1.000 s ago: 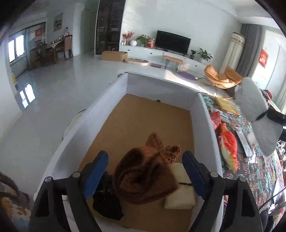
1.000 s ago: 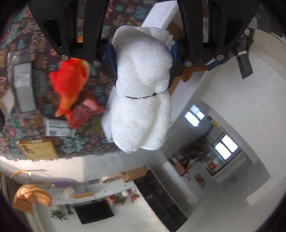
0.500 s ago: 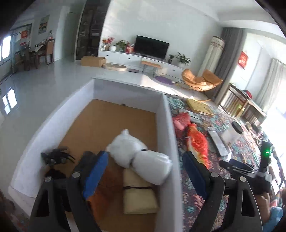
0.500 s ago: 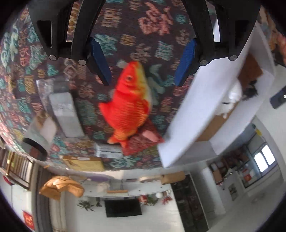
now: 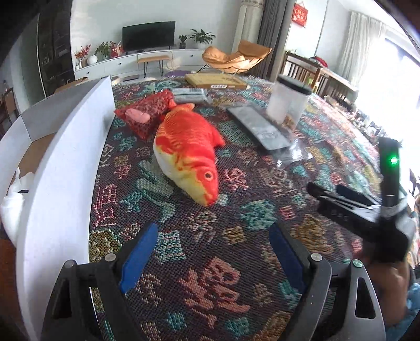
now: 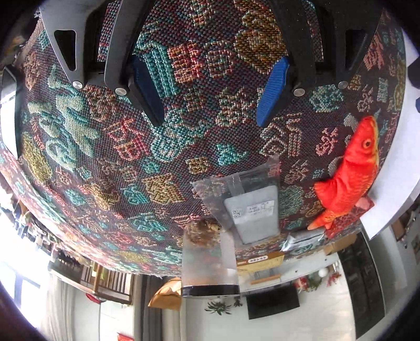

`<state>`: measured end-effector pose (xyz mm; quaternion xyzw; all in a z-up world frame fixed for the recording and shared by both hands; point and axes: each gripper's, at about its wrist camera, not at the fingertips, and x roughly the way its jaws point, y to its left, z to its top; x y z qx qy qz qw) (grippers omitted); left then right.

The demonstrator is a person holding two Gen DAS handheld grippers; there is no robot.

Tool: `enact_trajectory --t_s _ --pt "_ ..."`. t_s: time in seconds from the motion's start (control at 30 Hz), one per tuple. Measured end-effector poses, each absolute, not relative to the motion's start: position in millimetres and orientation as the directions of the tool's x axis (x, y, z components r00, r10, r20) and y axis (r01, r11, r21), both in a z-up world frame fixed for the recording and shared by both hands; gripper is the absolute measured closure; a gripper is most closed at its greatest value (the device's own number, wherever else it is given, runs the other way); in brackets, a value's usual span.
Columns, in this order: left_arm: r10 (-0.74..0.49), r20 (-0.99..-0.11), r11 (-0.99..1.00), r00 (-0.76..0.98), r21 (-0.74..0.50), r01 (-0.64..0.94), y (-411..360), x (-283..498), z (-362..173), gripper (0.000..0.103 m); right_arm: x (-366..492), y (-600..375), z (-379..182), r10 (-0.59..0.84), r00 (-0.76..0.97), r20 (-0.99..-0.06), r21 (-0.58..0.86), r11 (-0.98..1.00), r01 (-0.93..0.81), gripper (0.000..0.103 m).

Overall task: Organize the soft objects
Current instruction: 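Move the right tool to the clear-wrapped grey package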

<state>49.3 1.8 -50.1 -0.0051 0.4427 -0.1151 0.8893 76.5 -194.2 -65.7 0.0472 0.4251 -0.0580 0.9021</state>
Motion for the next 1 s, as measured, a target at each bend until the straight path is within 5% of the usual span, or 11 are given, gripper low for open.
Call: enact_trajectory --t_s 0.27,0.47,1.0 --pt "-0.077 -0.81 0.993 0.582 -0.013 0.114 18.1 75.7 -98.2 0.016 80.5 -197.9 -78.3 -0.064 0.598 -0.799 0.047 0.985 0.168 0.025" --pt "-0.089 -0.81 0.991 0.579 -0.015 0.132 18.2 78.6 -105.1 0.0 80.3 -190.0 -80.6 -0.09 0.598 -0.797 0.011 0.986 0.164 0.022" --pt "-0.089 -0.807 0.991 0.583 -0.014 0.131 17.5 77.0 -104.9 0.0 79.2 -190.1 -81.3 -0.095 0.602 -0.793 0.006 0.986 0.165 0.021"
